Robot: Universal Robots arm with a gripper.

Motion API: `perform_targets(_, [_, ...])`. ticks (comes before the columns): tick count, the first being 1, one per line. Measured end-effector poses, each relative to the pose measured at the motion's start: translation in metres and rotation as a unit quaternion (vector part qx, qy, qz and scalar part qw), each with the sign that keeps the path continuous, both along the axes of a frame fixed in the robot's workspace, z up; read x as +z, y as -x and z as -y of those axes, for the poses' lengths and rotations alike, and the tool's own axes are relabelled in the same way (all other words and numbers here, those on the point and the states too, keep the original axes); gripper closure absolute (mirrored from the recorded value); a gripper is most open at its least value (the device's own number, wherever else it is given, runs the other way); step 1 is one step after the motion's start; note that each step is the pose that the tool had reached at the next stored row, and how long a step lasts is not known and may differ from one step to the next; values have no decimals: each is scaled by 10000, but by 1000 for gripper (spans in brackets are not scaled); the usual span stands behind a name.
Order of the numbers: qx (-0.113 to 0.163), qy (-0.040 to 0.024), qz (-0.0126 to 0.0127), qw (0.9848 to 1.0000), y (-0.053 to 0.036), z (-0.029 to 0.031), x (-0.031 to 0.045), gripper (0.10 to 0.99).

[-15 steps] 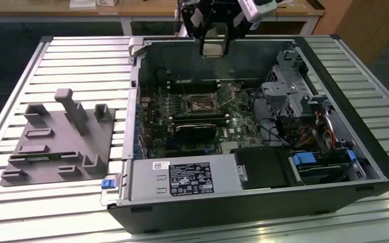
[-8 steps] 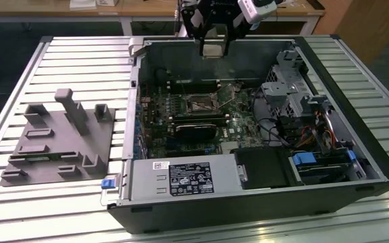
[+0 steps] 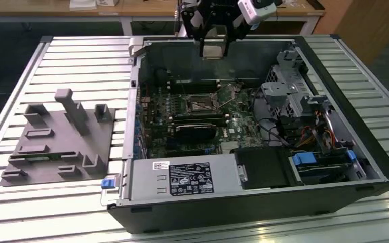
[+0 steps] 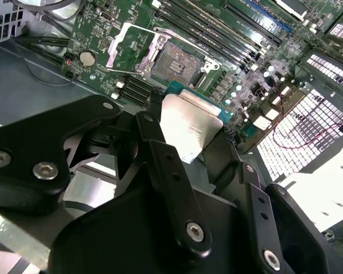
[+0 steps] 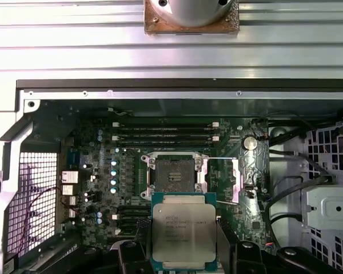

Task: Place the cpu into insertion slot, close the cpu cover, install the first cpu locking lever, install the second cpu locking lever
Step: 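Place the cpu into insertion slot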

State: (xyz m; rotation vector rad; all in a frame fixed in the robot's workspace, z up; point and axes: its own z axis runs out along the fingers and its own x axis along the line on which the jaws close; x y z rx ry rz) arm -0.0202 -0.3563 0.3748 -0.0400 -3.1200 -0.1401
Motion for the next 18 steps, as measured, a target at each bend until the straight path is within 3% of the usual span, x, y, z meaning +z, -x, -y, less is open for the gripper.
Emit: perform_targets(18, [0, -1, 0, 10000, 0, 0, -78, 545])
